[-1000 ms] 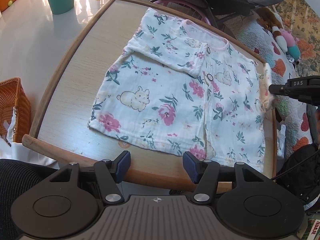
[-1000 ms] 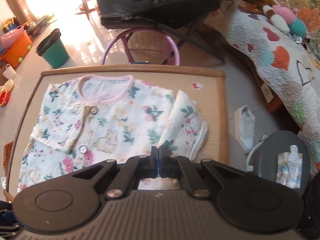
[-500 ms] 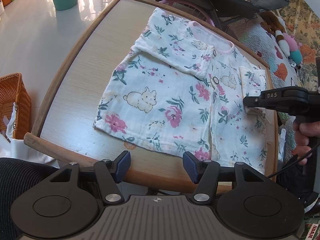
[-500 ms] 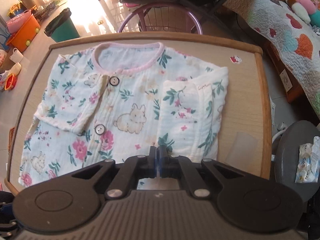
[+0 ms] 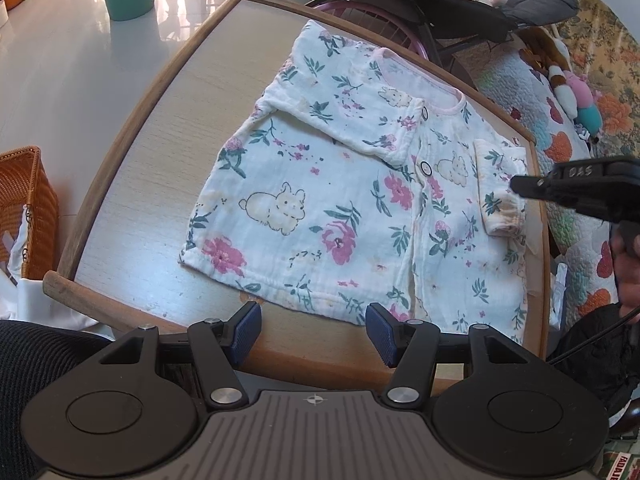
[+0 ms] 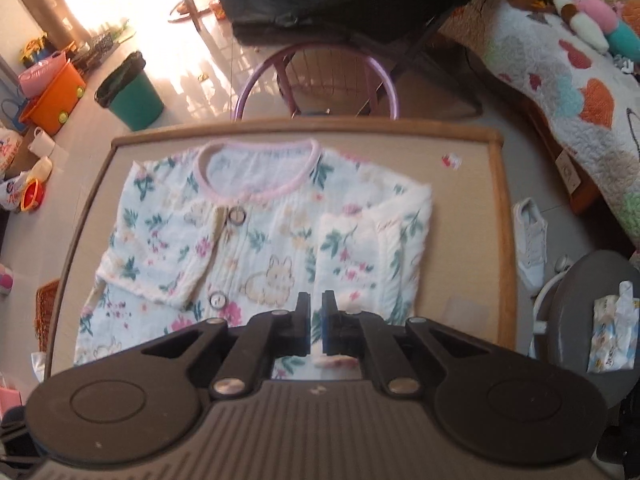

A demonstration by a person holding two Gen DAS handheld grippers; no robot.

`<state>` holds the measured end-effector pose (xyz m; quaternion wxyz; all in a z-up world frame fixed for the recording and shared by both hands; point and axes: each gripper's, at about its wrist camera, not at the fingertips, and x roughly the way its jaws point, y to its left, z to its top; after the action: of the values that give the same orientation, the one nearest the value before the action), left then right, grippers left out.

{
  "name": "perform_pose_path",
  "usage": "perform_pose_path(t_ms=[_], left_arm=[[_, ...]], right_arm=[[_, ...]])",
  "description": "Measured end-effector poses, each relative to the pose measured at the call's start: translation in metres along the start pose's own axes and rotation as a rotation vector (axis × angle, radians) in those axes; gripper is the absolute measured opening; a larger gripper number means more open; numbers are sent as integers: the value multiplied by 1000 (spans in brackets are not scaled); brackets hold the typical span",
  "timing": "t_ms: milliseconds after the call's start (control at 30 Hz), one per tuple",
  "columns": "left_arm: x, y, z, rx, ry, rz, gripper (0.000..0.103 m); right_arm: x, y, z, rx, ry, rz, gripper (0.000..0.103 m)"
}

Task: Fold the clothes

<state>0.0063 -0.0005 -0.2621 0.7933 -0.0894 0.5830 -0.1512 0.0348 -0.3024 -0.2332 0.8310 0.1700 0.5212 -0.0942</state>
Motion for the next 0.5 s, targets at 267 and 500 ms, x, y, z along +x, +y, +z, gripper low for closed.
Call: perform_pose_path(t_ms=[267,500], left_arm=[[-2,4,1,-6,1,-5,59],[-2,7,3,-6,0,-5,59]], right_arm=[[15,-30,12,90,26,-59,5],[33,-27,9,78,28,-75,11]])
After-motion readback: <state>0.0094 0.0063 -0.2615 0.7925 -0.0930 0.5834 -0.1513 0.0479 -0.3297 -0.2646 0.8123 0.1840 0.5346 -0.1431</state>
